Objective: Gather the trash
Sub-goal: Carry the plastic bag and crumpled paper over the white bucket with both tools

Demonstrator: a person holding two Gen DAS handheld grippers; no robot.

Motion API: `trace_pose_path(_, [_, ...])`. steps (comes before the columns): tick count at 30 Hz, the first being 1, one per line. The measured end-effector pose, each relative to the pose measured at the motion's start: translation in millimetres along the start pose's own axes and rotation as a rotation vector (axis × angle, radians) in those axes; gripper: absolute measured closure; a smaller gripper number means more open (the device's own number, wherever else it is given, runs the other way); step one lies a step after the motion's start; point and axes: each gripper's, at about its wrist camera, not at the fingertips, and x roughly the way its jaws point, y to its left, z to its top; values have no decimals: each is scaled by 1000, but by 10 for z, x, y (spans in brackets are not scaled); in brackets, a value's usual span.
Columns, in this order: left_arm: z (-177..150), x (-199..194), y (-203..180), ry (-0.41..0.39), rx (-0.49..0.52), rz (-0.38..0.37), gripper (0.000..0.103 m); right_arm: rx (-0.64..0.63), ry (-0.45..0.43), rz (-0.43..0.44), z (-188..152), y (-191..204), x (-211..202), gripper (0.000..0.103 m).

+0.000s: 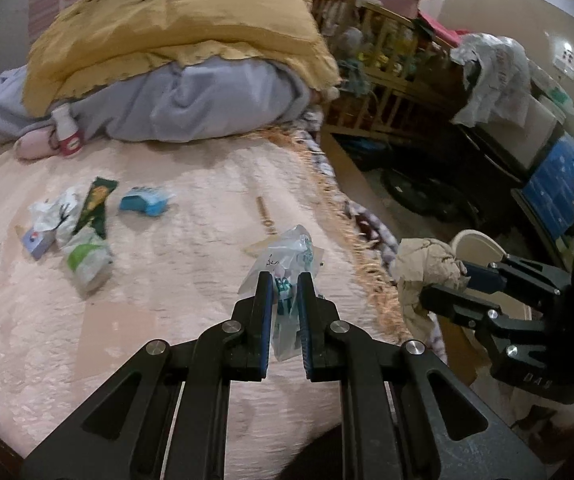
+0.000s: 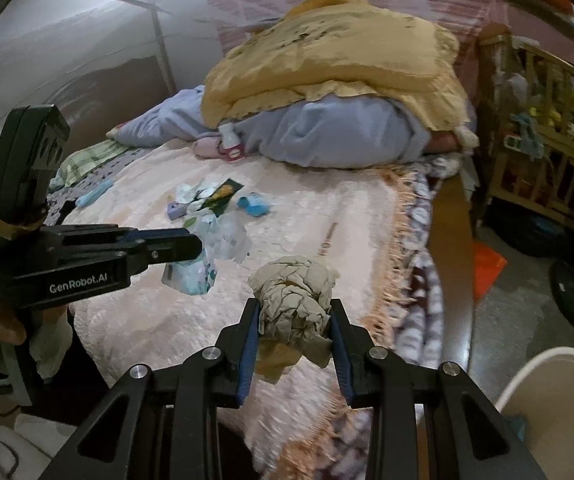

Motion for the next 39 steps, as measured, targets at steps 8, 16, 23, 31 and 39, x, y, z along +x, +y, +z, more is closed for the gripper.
trace_pose_path(8, [47,93,-372,10,59,-39,93,54,-21,-66,-127,-330,-254,71])
trace_pose_path(16, [88,219,-771,30,127,-80,93,133,-39,-133,-324,-723,-529,71])
trace_pose_path(23, [140,297,-1177,49,168,-152,93,207,-48,-203,-555,-1070,-790,71])
trace_pose_path(31, [169,428,-1703,71,220,-219,93,296,-39,-280,-856,-1465,-1011,71])
trace_pose_path(39, [104,642,-2064,114,254,-247,93,373,-14,-313,-1110,-1734,-1125,71])
